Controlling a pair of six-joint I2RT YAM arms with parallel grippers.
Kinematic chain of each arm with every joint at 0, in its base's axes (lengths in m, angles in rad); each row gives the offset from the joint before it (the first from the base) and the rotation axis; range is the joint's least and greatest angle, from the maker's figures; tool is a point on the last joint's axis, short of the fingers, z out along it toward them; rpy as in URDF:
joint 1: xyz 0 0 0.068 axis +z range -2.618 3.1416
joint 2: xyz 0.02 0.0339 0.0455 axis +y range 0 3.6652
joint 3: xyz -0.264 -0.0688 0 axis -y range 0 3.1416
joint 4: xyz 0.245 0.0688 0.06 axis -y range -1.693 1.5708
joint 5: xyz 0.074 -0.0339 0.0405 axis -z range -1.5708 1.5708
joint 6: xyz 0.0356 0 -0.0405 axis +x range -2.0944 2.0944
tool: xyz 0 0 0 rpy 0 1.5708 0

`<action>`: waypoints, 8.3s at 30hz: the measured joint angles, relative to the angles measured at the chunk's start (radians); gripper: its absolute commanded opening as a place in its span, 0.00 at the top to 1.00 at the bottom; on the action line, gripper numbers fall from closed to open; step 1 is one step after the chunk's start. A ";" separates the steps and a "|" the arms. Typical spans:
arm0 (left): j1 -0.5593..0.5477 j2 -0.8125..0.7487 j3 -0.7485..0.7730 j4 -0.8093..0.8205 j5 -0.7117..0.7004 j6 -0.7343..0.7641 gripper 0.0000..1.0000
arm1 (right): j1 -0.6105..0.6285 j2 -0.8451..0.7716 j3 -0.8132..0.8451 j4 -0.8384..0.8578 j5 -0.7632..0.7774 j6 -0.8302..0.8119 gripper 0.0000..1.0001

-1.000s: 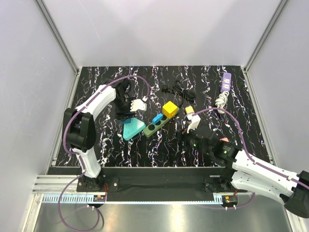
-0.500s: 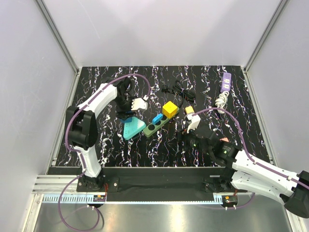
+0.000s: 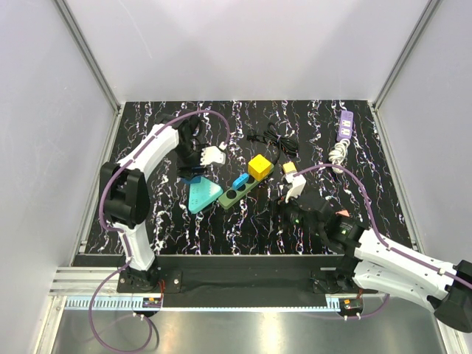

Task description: Insert the plug

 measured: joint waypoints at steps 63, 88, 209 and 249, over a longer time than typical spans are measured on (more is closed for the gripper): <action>-0.002 0.071 0.053 -0.049 0.049 0.002 1.00 | 0.000 -0.020 -0.017 0.010 0.006 -0.009 0.23; 0.032 0.063 0.025 -0.024 0.103 -0.027 1.00 | 0.000 -0.011 -0.017 0.012 0.006 -0.012 0.23; 0.114 -0.328 -0.170 0.330 0.426 -0.448 1.00 | 0.000 0.157 0.142 0.064 0.007 -0.059 0.07; -0.141 -0.683 -0.512 1.481 0.706 -2.345 0.94 | 0.037 0.211 0.250 0.722 -0.182 -1.089 0.12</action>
